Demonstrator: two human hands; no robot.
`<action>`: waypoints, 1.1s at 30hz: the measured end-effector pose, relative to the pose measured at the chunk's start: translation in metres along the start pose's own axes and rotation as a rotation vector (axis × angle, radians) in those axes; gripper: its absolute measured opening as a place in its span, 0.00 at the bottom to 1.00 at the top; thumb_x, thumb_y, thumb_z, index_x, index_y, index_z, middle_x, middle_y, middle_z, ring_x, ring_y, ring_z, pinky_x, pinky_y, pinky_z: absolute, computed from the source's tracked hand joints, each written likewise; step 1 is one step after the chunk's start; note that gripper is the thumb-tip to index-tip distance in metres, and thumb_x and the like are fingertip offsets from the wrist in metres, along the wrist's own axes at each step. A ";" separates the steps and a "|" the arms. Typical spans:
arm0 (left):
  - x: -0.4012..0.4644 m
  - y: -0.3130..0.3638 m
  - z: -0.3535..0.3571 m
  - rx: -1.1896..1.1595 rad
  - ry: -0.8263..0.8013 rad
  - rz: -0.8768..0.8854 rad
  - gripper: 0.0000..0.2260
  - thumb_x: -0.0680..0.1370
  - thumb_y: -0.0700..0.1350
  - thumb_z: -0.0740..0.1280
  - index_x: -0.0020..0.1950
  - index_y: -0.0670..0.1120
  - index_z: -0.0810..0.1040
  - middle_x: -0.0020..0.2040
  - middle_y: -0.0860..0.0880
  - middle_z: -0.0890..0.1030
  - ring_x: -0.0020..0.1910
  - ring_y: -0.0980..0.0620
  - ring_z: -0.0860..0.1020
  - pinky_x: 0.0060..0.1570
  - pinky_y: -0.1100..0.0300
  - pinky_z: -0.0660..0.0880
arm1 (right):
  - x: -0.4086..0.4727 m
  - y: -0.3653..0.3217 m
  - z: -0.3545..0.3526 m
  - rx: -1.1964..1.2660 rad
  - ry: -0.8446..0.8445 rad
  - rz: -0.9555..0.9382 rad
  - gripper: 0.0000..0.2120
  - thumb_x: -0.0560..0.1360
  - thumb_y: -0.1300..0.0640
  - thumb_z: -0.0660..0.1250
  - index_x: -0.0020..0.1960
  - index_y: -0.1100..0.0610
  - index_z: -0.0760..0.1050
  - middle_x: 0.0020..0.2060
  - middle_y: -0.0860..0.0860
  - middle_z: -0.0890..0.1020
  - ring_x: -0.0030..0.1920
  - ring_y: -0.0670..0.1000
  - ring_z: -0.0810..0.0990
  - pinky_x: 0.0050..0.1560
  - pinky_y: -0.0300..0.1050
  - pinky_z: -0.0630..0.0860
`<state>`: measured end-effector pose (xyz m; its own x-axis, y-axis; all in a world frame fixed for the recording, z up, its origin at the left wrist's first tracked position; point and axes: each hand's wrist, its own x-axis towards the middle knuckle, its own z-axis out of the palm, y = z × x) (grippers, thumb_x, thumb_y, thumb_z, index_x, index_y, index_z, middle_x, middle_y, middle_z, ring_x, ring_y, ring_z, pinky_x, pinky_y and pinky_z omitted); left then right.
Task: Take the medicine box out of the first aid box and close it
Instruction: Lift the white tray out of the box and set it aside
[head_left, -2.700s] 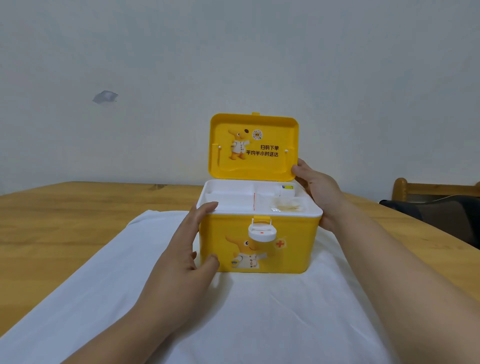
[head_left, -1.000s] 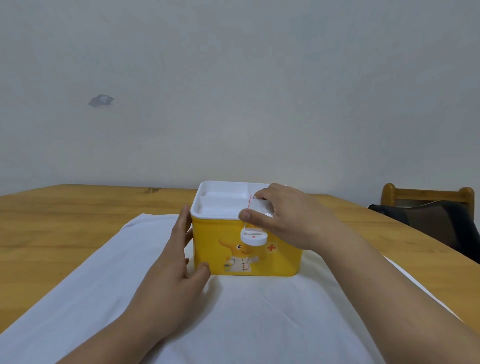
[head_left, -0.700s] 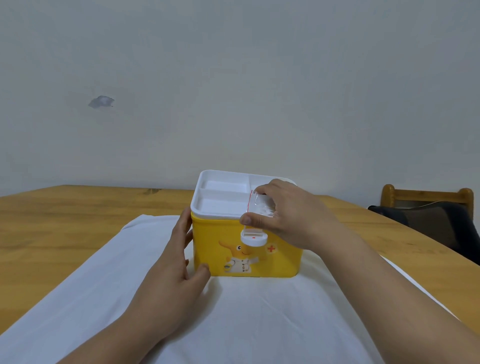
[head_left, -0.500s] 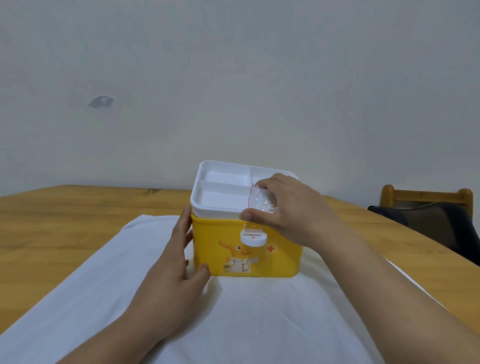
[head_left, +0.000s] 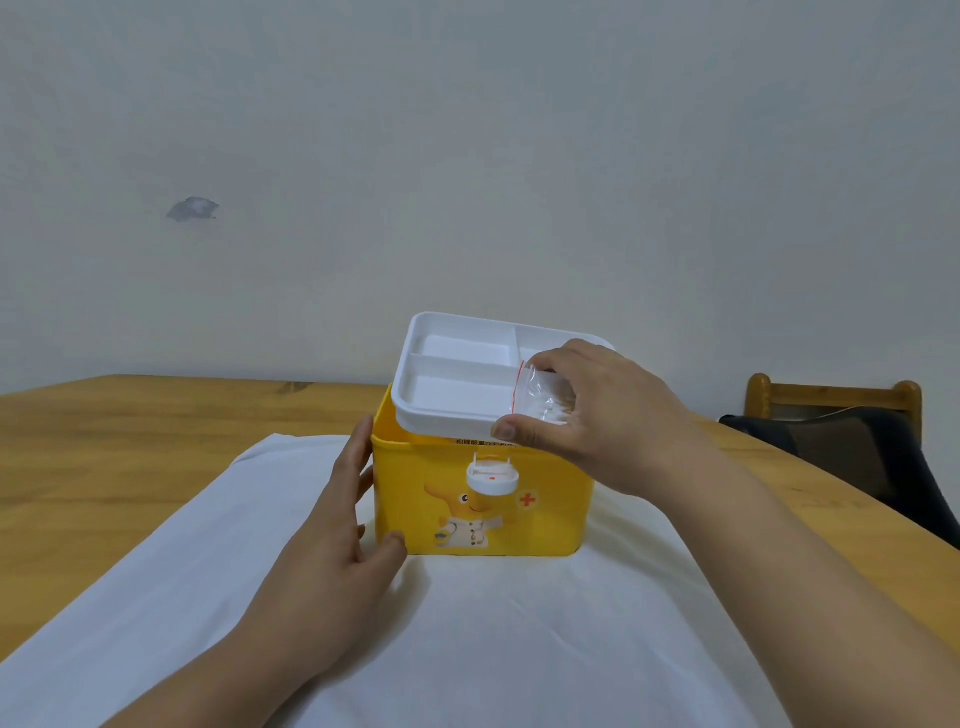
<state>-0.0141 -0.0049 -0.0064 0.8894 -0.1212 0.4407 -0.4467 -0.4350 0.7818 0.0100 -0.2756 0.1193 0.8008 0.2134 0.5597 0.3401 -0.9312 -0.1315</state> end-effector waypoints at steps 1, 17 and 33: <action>0.000 0.000 0.000 0.000 -0.001 0.001 0.46 0.82 0.43 0.69 0.80 0.80 0.44 0.72 0.87 0.60 0.73 0.79 0.62 0.72 0.50 0.71 | -0.003 0.003 -0.001 -0.002 -0.004 0.004 0.54 0.60 0.09 0.48 0.69 0.43 0.76 0.58 0.38 0.78 0.58 0.45 0.76 0.51 0.47 0.73; 0.000 -0.003 0.000 -0.025 -0.015 0.039 0.46 0.83 0.42 0.69 0.80 0.81 0.44 0.70 0.89 0.58 0.75 0.70 0.64 0.68 0.52 0.71 | -0.038 0.058 -0.014 -0.086 0.041 0.272 0.50 0.67 0.12 0.51 0.67 0.50 0.78 0.55 0.44 0.79 0.56 0.49 0.76 0.51 0.50 0.75; 0.000 -0.002 0.000 -0.069 -0.018 0.027 0.47 0.83 0.40 0.69 0.79 0.82 0.45 0.72 0.88 0.58 0.70 0.79 0.64 0.56 0.66 0.72 | -0.043 0.067 -0.010 -0.248 -0.111 0.485 0.32 0.77 0.30 0.52 0.60 0.55 0.79 0.48 0.55 0.76 0.49 0.58 0.75 0.40 0.50 0.68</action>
<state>-0.0131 -0.0045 -0.0080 0.8785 -0.1482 0.4543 -0.4753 -0.3692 0.7987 -0.0062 -0.3502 0.0946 0.8884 -0.2392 0.3918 -0.1955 -0.9694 -0.1487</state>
